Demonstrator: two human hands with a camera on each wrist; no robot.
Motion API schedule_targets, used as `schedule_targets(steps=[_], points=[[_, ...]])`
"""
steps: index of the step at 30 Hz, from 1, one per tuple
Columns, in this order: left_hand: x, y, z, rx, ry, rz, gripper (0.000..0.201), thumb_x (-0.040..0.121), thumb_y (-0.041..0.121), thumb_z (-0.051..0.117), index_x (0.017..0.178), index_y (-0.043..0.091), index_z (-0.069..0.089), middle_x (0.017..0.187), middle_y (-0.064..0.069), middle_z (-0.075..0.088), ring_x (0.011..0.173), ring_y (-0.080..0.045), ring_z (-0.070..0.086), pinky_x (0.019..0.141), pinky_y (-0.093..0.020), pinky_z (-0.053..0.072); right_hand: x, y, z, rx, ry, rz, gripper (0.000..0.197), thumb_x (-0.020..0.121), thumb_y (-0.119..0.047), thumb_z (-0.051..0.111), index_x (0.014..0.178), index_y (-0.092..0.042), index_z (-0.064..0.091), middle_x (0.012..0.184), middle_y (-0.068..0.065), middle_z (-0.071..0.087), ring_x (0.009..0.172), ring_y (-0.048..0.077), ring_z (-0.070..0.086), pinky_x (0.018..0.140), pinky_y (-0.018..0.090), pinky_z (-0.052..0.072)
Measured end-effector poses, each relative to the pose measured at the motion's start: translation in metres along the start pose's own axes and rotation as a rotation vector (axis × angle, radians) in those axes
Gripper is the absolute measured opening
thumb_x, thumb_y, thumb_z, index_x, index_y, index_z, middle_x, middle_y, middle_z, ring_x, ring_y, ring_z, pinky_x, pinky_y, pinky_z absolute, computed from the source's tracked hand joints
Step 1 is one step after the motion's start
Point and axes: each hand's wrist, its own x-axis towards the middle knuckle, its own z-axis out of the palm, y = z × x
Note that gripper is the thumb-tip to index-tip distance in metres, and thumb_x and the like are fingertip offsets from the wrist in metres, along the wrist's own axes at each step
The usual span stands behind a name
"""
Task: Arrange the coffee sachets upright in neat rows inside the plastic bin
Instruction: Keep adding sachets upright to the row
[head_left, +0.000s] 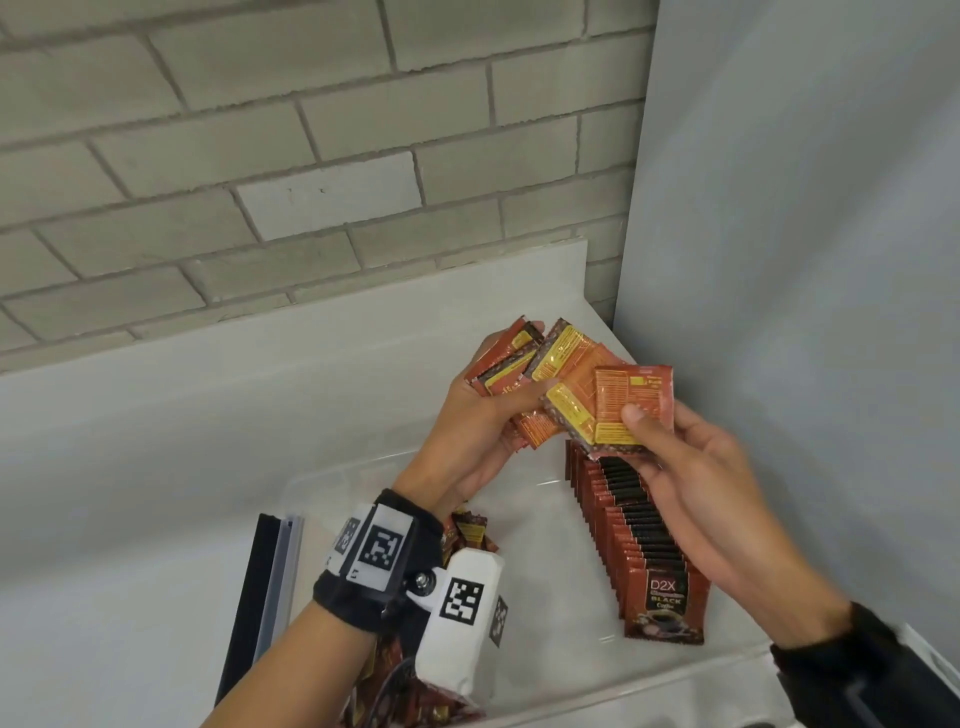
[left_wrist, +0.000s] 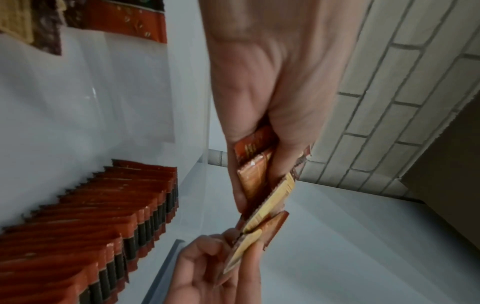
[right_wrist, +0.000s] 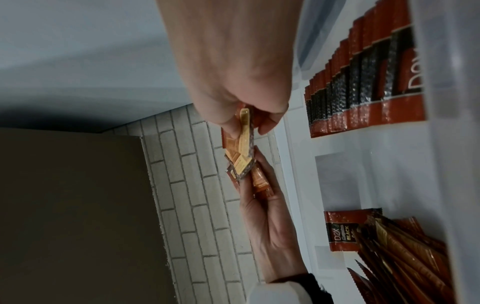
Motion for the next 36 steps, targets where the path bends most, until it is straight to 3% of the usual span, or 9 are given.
schedule_targets(steps=[5,9,13,17,19,25,27,33,36], points=[[0.0,-0.005,0.001,-0.043,0.007,-0.017,0.048,0.07,0.003,0.067,0.117,0.014,0.061,0.112,-0.014,0.069,0.1,-0.028,0.067,0.084,-0.043,0.056,-0.002,0.0,0.001,-0.032,-0.049,0.044,0.03,0.09,-0.017,0.056,0.117,-0.009,0.066,0.114,0.001,0.072,0.107,0.015,0.067,0.099,0.032,0.044],[-0.001,-0.006,0.003,-0.004,-0.043,-0.073,0.049,0.071,-0.008,0.065,0.119,0.001,0.059,0.099,-0.009,0.073,0.091,-0.023,0.07,0.078,-0.037,0.059,-0.001,0.0,0.001,-0.038,-0.003,-0.011,0.029,0.091,-0.018,0.055,0.117,-0.011,0.066,0.114,0.002,0.072,0.108,0.014,0.066,0.096,0.032,0.048],[-0.005,-0.003,0.005,0.009,-0.141,-0.117,0.048,0.077,-0.02,0.058,0.122,-0.003,0.055,0.102,-0.014,0.071,0.093,-0.028,0.07,0.075,-0.043,0.06,0.002,0.0,0.0,0.029,0.054,-0.022,0.028,0.093,-0.018,0.053,0.118,-0.009,0.062,0.11,0.004,0.072,0.105,0.016,0.067,0.092,0.03,0.054],[-0.005,0.002,0.007,-0.015,-0.11,-0.159,0.047,0.085,0.002,0.06,0.131,-0.002,0.051,0.12,-0.021,0.065,0.107,-0.035,0.065,0.08,-0.05,0.057,0.003,-0.001,-0.004,0.074,0.112,-0.054,0.025,0.092,-0.016,0.056,0.116,-0.01,0.061,0.11,0.005,0.072,0.105,0.017,0.067,0.091,0.031,0.055],[-0.005,0.004,0.007,0.007,-0.081,-0.168,0.045,0.088,0.009,0.059,0.131,-0.001,0.052,0.12,-0.02,0.065,0.103,-0.031,0.067,0.079,-0.048,0.058,0.004,-0.001,-0.004,0.071,0.104,-0.058,0.022,0.093,-0.014,0.056,0.114,-0.013,0.062,0.11,0.004,0.072,0.105,0.015,0.067,0.091,0.029,0.054],[-0.005,0.002,0.005,0.104,-0.099,-0.163,0.049,0.073,0.005,0.069,0.121,0.004,0.061,0.108,-0.013,0.071,0.094,-0.025,0.07,0.081,-0.039,0.059,0.005,0.001,-0.003,0.071,0.053,-0.046,0.027,0.091,-0.009,0.056,0.118,-0.012,0.061,0.109,0.003,0.072,0.101,0.014,0.068,0.084,0.026,0.056],[-0.006,0.003,0.004,0.112,-0.117,-0.165,0.05,0.07,0.002,0.069,0.12,0.004,0.061,0.107,-0.011,0.072,0.095,-0.024,0.07,0.081,-0.037,0.059,0.005,0.001,-0.003,0.09,0.056,-0.038,0.033,0.089,-0.011,0.058,0.121,-0.01,0.059,0.112,0.006,0.071,0.102,0.016,0.068,0.088,0.027,0.055],[-0.005,0.01,0.004,0.154,-0.134,-0.166,0.047,0.074,0.008,0.068,0.119,0.003,0.055,0.102,-0.012,0.073,0.087,-0.026,0.072,0.064,-0.042,0.061,0.005,-0.002,-0.004,0.131,0.072,-0.072,0.033,0.083,-0.012,0.061,0.116,-0.007,0.061,0.111,0.008,0.071,0.099,0.016,0.069,0.081,0.022,0.055],[-0.006,0.012,0.002,0.265,-0.118,-0.176,0.043,0.076,0.02,0.068,0.114,0.003,0.059,0.102,-0.014,0.072,0.081,-0.024,0.072,0.059,-0.04,0.061,0.005,0.0,-0.005,0.067,0.079,-0.068,0.026,0.087,-0.009,0.06,0.113,-0.01,0.063,0.109,0.009,0.071,0.101,0.02,0.068,0.087,0.029,0.055]])
